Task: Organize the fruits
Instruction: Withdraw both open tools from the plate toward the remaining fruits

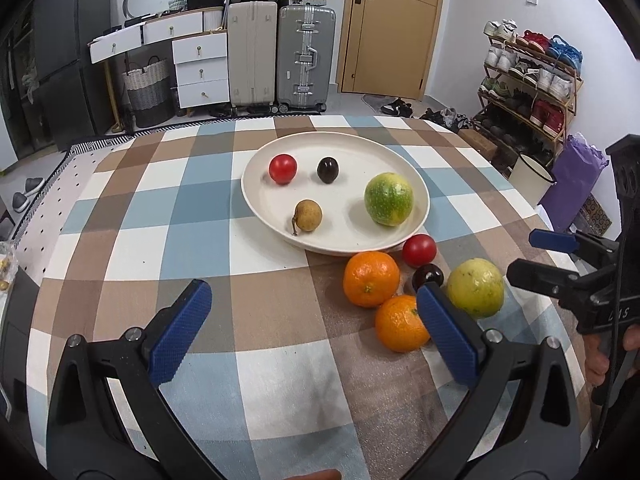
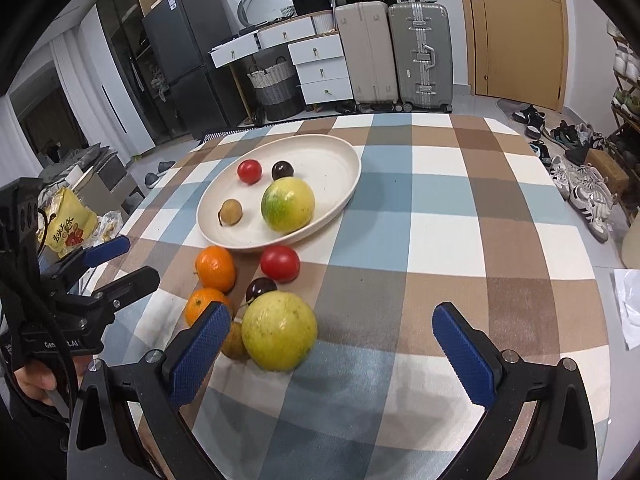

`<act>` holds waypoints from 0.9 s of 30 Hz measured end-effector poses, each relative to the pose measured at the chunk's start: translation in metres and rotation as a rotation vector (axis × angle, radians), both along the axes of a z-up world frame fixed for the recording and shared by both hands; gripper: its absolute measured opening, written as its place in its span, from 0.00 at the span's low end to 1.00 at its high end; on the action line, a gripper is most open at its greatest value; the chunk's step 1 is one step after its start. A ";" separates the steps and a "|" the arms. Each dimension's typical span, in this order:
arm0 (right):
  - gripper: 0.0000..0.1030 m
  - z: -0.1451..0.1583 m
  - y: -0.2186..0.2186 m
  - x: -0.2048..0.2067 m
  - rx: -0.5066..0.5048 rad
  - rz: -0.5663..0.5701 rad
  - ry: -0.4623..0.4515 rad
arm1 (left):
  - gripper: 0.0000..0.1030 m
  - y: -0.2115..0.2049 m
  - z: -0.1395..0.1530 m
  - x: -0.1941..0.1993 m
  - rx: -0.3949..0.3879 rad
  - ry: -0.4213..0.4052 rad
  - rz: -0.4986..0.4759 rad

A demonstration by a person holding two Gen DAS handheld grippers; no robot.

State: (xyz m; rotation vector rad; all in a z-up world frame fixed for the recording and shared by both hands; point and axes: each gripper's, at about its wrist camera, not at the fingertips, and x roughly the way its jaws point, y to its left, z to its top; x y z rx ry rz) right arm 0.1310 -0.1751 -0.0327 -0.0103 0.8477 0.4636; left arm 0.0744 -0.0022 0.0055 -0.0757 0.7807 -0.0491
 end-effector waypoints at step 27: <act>1.00 -0.025 0.004 0.001 0.013 0.018 0.069 | 0.99 -0.018 -0.027 0.008 -0.029 0.080 -0.051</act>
